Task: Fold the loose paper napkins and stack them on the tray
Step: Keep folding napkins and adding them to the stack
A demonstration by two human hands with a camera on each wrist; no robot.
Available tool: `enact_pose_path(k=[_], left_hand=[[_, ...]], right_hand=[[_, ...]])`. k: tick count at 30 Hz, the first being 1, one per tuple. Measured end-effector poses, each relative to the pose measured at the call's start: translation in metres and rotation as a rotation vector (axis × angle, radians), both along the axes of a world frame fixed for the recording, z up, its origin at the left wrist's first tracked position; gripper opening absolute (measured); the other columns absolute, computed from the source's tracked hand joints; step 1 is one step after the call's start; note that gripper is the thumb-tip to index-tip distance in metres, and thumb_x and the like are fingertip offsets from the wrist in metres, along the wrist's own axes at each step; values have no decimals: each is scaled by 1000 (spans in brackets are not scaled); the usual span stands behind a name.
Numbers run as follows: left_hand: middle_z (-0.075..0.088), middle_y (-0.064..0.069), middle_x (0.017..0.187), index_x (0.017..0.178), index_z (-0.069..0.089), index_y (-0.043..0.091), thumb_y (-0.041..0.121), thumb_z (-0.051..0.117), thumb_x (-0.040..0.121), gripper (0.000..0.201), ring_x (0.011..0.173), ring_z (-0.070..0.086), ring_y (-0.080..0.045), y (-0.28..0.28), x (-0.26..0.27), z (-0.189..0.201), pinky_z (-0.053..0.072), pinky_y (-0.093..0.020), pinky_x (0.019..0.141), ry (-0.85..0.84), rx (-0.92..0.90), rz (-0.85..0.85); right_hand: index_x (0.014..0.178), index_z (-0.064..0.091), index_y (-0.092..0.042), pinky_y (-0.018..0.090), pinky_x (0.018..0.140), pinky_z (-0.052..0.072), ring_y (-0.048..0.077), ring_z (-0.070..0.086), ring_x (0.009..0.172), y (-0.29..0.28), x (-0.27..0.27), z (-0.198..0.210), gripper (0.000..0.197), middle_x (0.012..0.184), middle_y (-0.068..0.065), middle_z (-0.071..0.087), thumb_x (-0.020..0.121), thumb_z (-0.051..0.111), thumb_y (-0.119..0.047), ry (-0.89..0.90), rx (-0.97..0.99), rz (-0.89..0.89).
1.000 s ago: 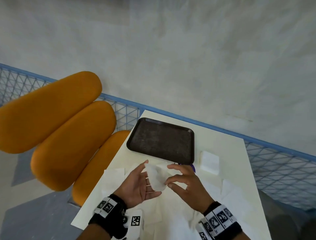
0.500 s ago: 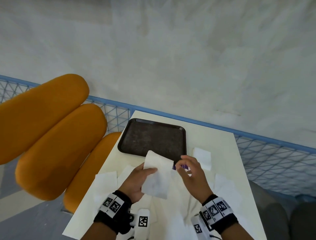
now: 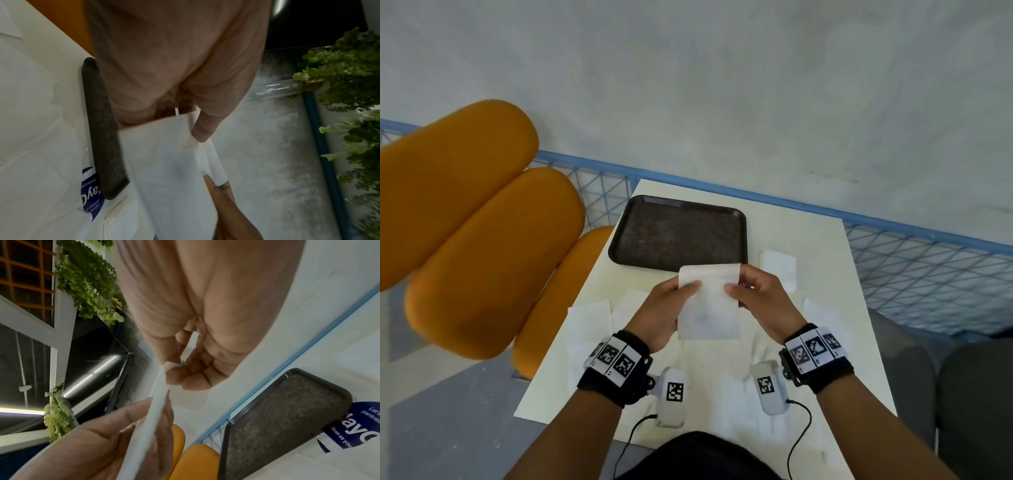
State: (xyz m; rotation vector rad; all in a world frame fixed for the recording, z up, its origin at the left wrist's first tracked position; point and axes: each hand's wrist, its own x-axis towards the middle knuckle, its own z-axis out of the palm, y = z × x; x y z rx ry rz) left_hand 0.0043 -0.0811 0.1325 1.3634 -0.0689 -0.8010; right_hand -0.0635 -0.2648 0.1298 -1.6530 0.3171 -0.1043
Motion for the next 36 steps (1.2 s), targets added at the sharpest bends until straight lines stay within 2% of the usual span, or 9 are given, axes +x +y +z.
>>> enact_pose_path(k=[3, 6, 10, 14, 18, 24, 28, 33, 36], left_hand=[[77, 4, 100, 109, 72, 24, 24, 56, 102, 18, 81, 73, -6, -1, 2, 4, 60, -31, 76, -69, 36, -23], [77, 2, 101, 110, 71, 25, 26, 54, 103, 19, 83, 72, -9, -1, 3, 9, 61, -32, 76, -117, 39, -1], [76, -2, 104, 111, 70, 26, 19, 53, 103, 20, 84, 72, -14, -2, 7, 16, 60, -31, 74, -175, 39, 16], [74, -8, 107, 112, 69, 23, 17, 50, 104, 22, 86, 71, -22, -2, 10, 19, 61, -36, 75, -206, 41, -11], [74, -7, 108, 112, 68, 21, 16, 46, 105, 24, 89, 70, -24, -2, 10, 20, 60, -36, 74, -179, 10, -22], [72, -5, 115, 119, 66, 34, 30, 43, 107, 26, 95, 70, -26, -4, 7, 19, 57, -37, 74, -69, -71, 36], [77, 0, 107, 116, 67, 33, 54, 41, 102, 36, 102, 72, -23, -7, 8, 24, 59, -40, 87, 64, 16, 41], [78, -4, 101, 105, 73, 13, 34, 58, 100, 26, 90, 73, -18, -9, 8, 19, 59, -31, 78, 4, 46, 18], [76, -6, 93, 97, 72, 10, 33, 59, 100, 27, 80, 71, -14, -10, 11, 10, 60, -25, 69, -143, 136, 36]], right_hand=[[115, 72, -10, 53, 98, 52, 41, 65, 110, -4, -1, 4, 26, 115, 17, 72, 94, 61, 0, 7, 77, -47], [113, 71, -4, 57, 100, 49, 37, 67, 105, -9, -1, 7, 23, 117, 26, 68, 92, 62, -1, 7, 121, -63], [116, 71, -7, 42, 98, 55, 31, 68, 110, -10, -3, 18, 30, 118, 14, 73, 95, 55, 6, -9, 203, -59], [112, 73, -9, 42, 101, 52, 30, 68, 111, -14, -3, 20, 32, 120, 16, 71, 95, 53, 9, -64, 284, -86], [110, 74, -13, 33, 91, 56, 23, 69, 110, -14, -1, 19, 36, 116, 10, 74, 96, 51, 11, -115, 286, -96], [65, 72, -18, 30, 80, 51, 20, 66, 106, -18, -1, 16, 54, 115, 3, 72, 93, 41, 16, -145, 201, -70], [71, 71, -9, 19, 69, 51, 14, 67, 100, -17, 0, 16, 43, 113, 4, 72, 94, 44, 15, -152, 144, -84], [71, 74, -16, 27, 76, 51, 19, 66, 102, -19, 2, 10, 46, 115, 3, 72, 94, 46, 13, -126, 99, -71], [85, 75, -14, 32, 70, 52, 25, 64, 93, -23, 0, 11, 40, 114, 8, 70, 90, 45, 11, -97, 102, -80]])
